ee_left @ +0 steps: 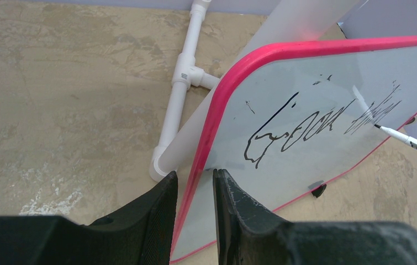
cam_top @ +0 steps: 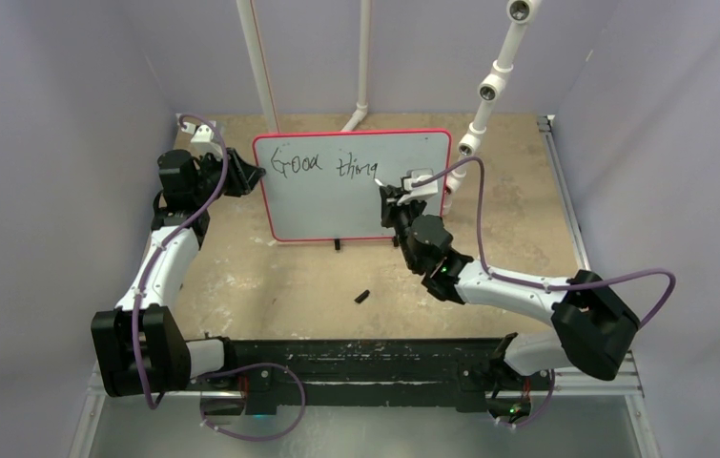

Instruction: Write a sentence on the whiteboard

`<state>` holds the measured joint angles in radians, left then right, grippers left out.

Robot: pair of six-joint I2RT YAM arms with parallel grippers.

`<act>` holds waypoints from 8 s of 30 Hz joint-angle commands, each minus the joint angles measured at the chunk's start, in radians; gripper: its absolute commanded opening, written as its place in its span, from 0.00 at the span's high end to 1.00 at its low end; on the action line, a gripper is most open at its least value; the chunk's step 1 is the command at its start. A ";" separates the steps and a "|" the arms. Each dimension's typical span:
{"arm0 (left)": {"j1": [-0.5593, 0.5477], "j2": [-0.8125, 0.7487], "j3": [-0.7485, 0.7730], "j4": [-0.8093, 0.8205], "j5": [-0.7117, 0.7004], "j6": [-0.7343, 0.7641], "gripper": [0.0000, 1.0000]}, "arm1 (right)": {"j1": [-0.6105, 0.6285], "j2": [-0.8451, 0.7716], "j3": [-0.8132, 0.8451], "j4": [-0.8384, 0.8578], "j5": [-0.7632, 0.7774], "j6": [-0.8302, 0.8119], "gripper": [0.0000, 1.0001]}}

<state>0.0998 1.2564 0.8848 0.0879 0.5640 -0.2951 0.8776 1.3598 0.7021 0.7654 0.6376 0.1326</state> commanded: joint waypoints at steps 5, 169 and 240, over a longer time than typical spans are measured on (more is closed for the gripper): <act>0.000 -0.020 -0.002 0.025 0.001 0.013 0.71 | 0.008 0.018 0.009 0.002 -0.002 0.030 1.00; -0.001 -0.021 -0.007 0.027 0.003 0.002 0.71 | 0.126 0.250 0.156 0.309 -0.347 0.025 1.00; 0.000 -0.026 -0.006 0.029 0.002 0.006 0.71 | 0.144 0.462 0.250 0.207 -0.147 0.050 1.00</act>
<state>0.0998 1.2564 0.8848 0.0883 0.5640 -0.2955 1.0279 1.8725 0.9596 0.9207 0.4103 0.2062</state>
